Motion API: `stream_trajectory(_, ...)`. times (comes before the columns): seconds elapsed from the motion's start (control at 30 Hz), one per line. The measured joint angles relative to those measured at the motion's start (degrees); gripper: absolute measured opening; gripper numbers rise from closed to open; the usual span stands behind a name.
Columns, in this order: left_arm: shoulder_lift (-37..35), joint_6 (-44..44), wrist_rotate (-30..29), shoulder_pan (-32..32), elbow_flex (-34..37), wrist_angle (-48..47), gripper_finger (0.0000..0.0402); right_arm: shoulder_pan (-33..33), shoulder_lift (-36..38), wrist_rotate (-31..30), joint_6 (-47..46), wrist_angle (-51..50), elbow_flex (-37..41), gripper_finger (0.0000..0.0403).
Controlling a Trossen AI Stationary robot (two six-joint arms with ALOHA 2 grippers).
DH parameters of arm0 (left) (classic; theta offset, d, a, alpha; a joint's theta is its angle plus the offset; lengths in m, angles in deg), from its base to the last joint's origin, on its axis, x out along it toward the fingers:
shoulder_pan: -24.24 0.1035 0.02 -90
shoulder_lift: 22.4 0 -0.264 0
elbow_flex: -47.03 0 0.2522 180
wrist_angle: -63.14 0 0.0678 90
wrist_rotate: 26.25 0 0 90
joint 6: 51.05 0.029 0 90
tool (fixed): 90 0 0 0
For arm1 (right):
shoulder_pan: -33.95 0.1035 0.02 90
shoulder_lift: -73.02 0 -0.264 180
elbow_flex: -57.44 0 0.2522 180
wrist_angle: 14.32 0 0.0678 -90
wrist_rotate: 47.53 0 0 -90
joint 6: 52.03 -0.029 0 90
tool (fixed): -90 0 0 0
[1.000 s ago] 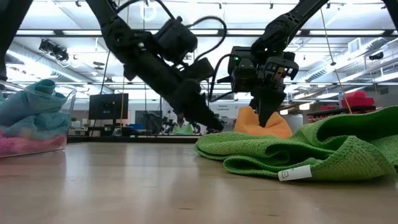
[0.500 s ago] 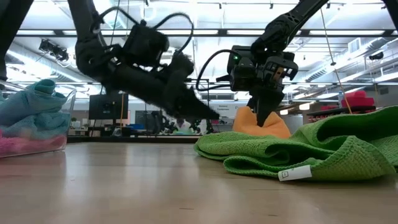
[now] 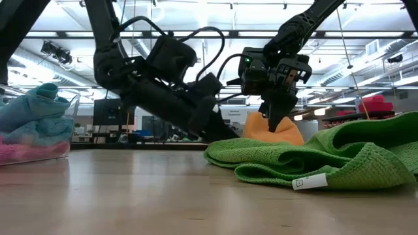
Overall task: Fold microfiber towels
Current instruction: Fold the left yellow microfiber cloth
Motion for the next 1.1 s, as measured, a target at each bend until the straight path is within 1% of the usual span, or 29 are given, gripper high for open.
stream_trajectory(0.1,0.1,0.2,-0.8,0.0,0.0,-1.2,0.0122,0.0,0.0,0.0,0.0,0.1,0.0,0.0010)
stream_trajectory(0.27,0.1,0.6,-0.1,-0.5,0.0,-1.4,0.0157,0.0,0.0,0.0,0.0,0.1,0.0,0.0010)
stream_trajectory(0.37,0.1,2.0,0.0,-1.0,0.0,-1.5,0.0168,0.0,0.0,0.2,0.0,-0.7,-0.6,0.0010)
stream_trajectory(0.57,0.1,2.2,0.1,-1.1,0.0,-2.1,0.0165,0.0,0.0,0.9,0.0,-2.2,-3.2,0.0010)
stream_trajectory(0.8,0.1,2.2,0.1,-1.1,0.0,-3.0,0.0161,0.0,0.0,0.8,1.6,-2.0,-3.4,0.0010)
stream_trajectory(1.1,0.1,2.2,0.1,-1.1,0.0,-3.3,0.0161,-0.2,0.0,-2.0,3.6,1.2,-3.0,0.0010)
